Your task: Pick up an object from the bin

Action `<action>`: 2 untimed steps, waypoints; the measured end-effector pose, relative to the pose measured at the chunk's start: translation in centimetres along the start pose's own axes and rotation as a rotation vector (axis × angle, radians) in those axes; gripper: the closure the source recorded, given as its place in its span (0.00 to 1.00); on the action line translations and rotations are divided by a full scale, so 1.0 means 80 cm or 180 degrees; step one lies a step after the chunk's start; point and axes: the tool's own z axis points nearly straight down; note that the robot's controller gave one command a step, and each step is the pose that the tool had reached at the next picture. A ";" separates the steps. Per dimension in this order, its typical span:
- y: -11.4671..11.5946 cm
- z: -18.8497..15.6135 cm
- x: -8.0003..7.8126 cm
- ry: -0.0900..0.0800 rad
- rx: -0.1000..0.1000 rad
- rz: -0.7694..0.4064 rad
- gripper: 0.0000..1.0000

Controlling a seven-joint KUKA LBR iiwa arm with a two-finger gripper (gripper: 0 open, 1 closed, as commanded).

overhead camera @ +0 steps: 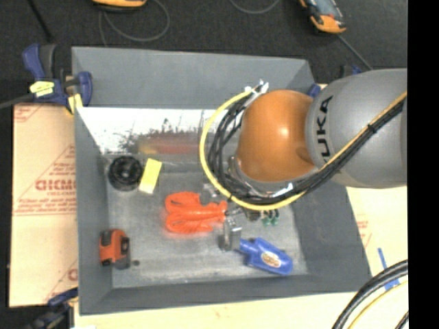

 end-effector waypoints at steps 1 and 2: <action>0.015 0.058 -0.011 -0.0002 0.0001 -0.0295 0.00; 0.013 0.076 -0.050 0.0014 -0.0003 -0.0594 0.00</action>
Offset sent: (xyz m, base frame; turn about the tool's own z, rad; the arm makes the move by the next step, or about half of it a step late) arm 0.0593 0.0218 -0.0682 -0.2342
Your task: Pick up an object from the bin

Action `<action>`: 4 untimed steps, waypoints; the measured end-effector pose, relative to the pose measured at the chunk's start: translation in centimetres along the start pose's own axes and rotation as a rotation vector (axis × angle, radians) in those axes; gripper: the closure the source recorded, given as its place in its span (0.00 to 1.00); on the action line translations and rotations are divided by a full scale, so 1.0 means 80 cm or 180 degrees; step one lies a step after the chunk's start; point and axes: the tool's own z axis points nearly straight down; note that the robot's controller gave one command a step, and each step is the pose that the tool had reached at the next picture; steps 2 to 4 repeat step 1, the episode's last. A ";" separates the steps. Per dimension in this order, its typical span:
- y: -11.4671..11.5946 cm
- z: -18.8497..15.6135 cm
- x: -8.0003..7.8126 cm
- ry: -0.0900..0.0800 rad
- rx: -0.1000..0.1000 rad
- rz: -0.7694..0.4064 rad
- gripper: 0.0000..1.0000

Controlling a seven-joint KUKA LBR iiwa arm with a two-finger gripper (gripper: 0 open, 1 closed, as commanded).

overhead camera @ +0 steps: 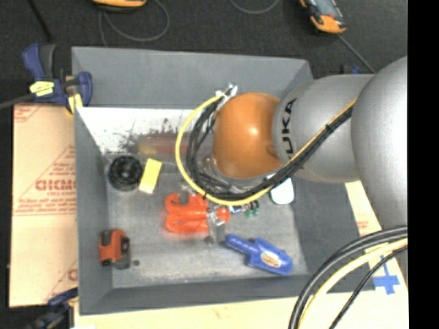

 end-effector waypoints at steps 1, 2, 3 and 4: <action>-0.019 0.044 -0.016 -0.0018 -0.0001 -0.0016 1.00; -0.019 0.044 -0.016 -0.0018 -0.0001 -0.0016 1.00; -0.019 0.044 -0.016 -0.0018 -0.0001 -0.0016 1.00; -0.019 0.044 -0.016 -0.0018 -0.0001 -0.0016 1.00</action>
Offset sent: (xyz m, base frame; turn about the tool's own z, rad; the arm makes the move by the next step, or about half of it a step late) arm 0.0000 0.0000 0.0000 0.0000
